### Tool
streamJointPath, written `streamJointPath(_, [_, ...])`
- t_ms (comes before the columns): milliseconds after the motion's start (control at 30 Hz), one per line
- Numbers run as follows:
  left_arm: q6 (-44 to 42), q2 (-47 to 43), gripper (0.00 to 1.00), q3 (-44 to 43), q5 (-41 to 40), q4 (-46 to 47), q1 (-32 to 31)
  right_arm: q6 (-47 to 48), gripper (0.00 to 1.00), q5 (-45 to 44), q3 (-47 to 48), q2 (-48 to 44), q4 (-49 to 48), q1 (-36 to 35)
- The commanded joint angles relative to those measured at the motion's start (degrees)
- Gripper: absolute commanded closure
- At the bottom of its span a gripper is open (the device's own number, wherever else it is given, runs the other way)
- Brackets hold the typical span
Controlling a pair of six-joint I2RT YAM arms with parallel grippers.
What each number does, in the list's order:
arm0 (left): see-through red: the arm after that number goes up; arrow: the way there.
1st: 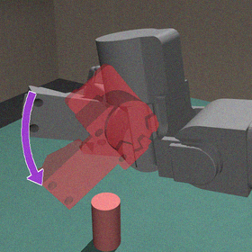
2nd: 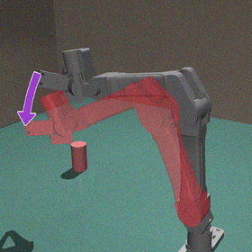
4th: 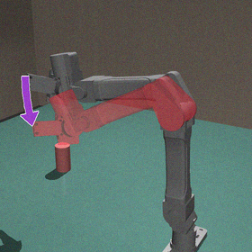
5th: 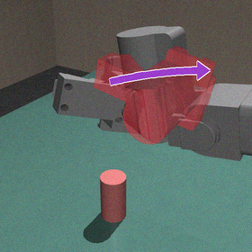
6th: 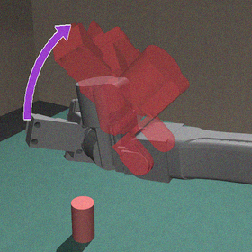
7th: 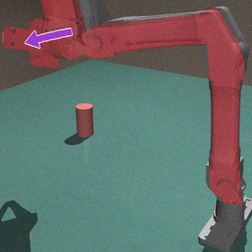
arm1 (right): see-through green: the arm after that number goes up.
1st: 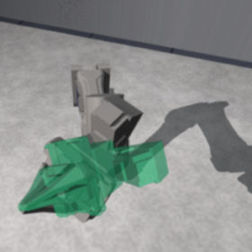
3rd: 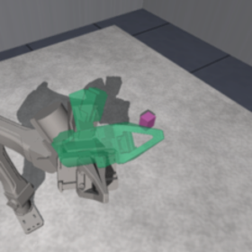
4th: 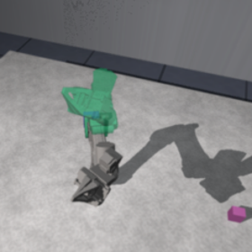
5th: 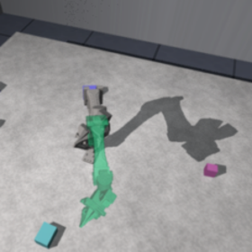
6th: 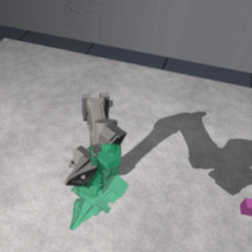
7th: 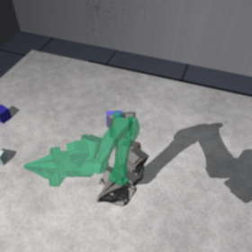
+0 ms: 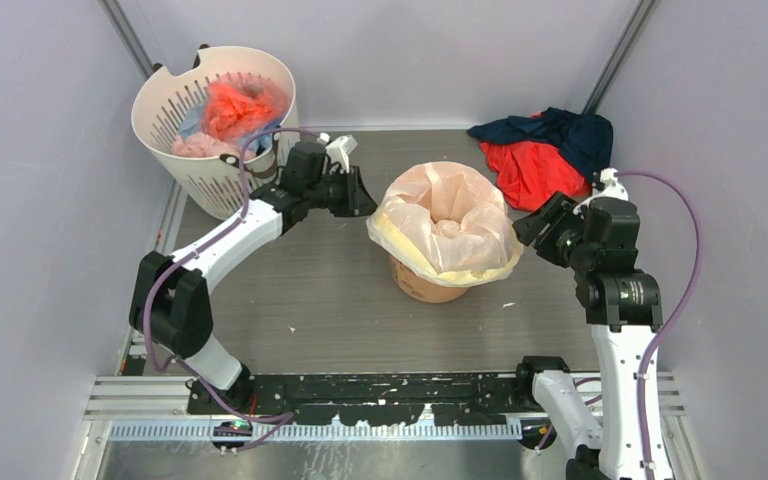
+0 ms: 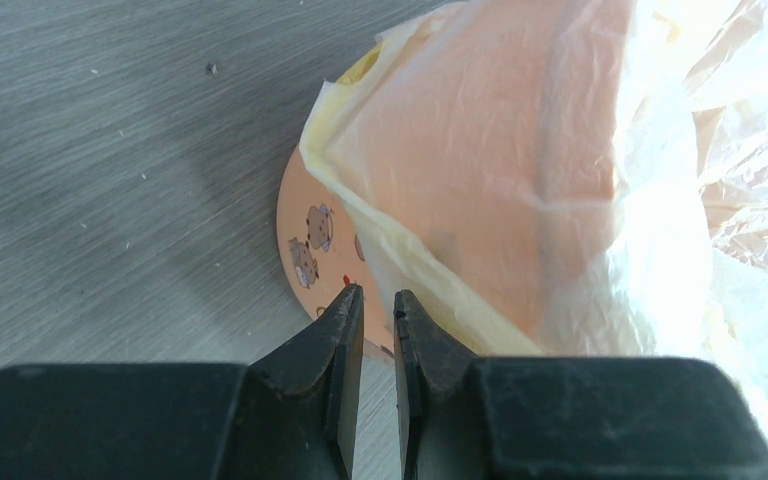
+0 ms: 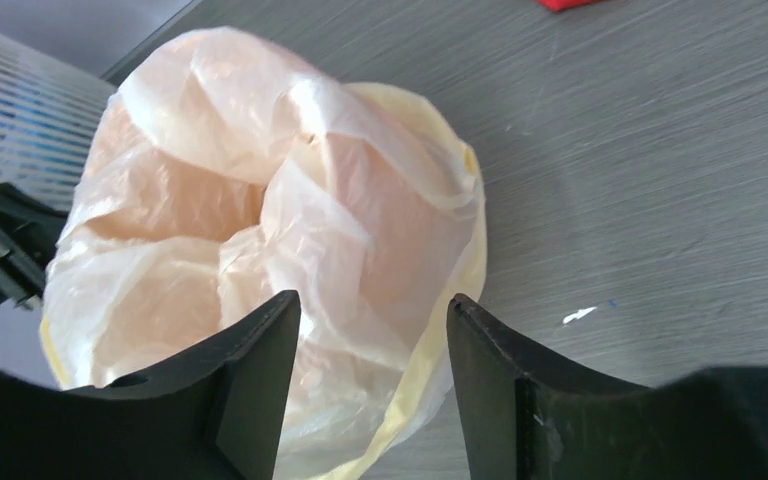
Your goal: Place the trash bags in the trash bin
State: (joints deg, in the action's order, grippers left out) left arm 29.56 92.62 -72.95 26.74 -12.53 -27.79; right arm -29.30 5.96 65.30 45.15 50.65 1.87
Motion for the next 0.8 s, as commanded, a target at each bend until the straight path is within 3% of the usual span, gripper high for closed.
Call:
streamJointPath(0, [0.13, -4.19, 0.81, 1.93, -0.40, 1.96, -0.07, -1.80, 0.41, 8.43, 0.71, -2.22, 2.76, -0.02])
streamJointPath(233, [0.91, -6.41, 0.81, 4.79, -0.70, 3.11, -0.65, -3.66, 0.42, 14.58, -2.81, -5.95, 5.09, -0.02])
streamJointPath(500, [0.99, -7.01, 0.81, 5.16, -1.60, 3.13, -1.68, -3.81, 0.40, 16.09, -3.84, -7.85, 8.07, -0.02])
streamJointPath(767, [0.77, -7.19, 0.82, 5.33, -2.30, 3.06, -2.52, -5.72, 0.41, 16.53, -9.39, -8.68, 5.19, -0.10])
